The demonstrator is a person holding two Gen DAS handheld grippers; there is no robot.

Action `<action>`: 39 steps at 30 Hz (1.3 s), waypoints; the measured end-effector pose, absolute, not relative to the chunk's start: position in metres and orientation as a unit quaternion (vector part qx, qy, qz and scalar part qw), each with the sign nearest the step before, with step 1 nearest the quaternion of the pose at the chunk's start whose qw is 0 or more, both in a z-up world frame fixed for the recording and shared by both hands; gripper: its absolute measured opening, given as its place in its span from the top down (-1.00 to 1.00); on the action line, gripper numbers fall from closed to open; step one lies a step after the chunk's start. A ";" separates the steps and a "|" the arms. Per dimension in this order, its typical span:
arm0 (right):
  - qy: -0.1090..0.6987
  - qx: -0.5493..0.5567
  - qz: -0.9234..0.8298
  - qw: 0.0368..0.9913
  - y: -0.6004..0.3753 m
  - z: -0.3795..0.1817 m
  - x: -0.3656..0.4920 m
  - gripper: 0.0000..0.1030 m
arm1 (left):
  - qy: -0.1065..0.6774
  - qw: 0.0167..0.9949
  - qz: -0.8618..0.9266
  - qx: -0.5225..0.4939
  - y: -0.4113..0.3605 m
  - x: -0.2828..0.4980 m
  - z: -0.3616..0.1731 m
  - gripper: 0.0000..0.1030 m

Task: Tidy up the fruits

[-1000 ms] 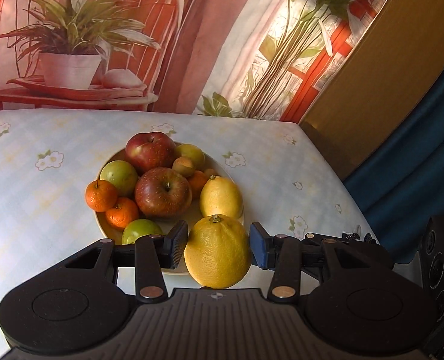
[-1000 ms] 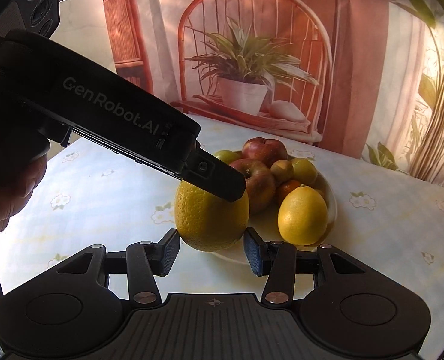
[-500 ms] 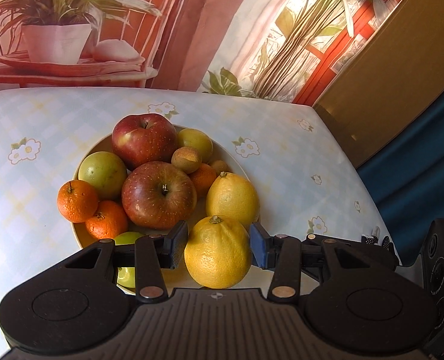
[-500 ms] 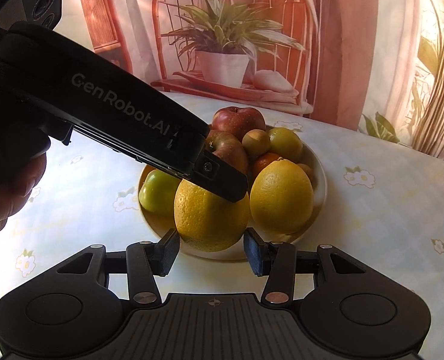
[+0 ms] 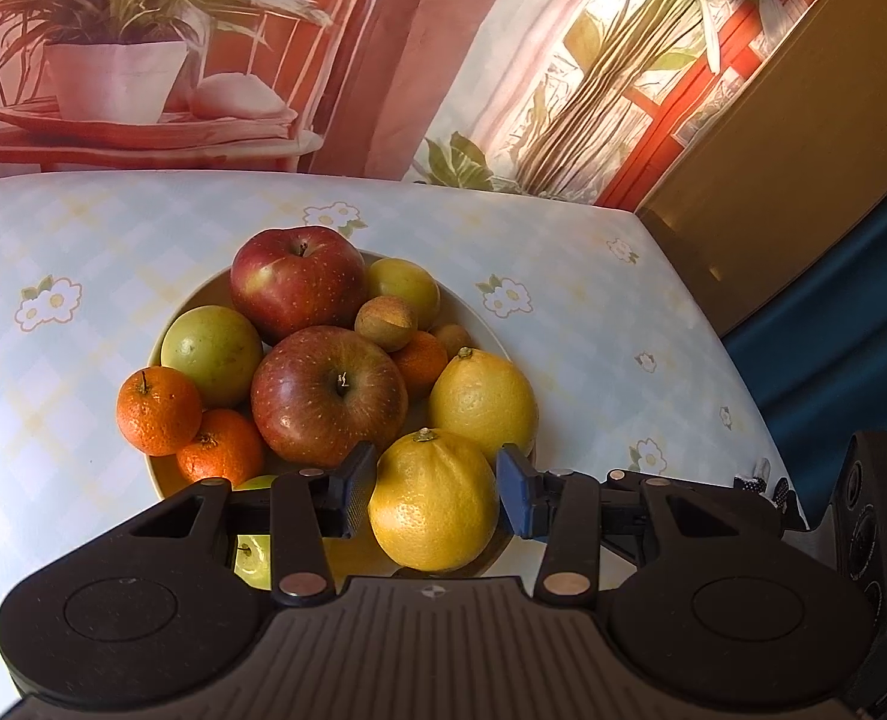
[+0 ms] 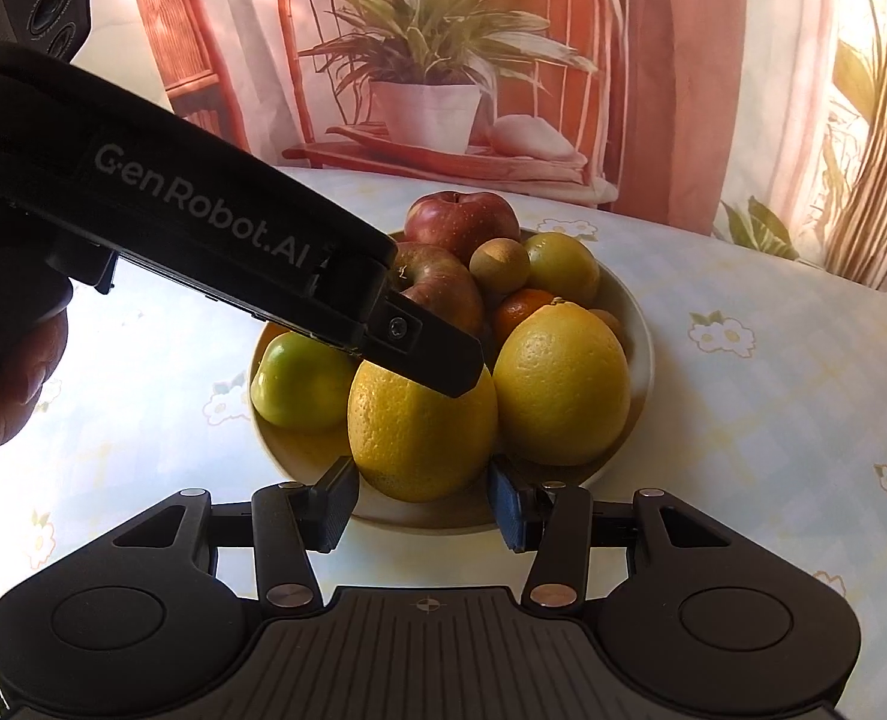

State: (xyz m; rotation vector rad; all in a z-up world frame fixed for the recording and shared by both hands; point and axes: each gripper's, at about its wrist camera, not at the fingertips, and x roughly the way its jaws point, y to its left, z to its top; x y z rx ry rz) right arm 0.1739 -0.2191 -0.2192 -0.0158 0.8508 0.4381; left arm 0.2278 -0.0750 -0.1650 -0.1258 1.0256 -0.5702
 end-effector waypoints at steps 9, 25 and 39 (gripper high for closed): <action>0.422 -0.002 0.195 0.885 -0.213 -0.220 0.178 0.14 | 0.455 0.856 -0.241 -0.054 -0.055 0.217 -0.146 0.09; 0.442 0.004 0.140 0.886 -0.202 -0.210 0.182 -0.14 | 0.378 0.916 -0.130 -0.019 0.009 0.175 -0.100 -0.33; 0.410 0.003 0.119 0.904 -0.206 -0.178 0.153 -0.84 | 0.349 0.933 -0.085 -0.035 0.039 0.136 -0.077 -0.70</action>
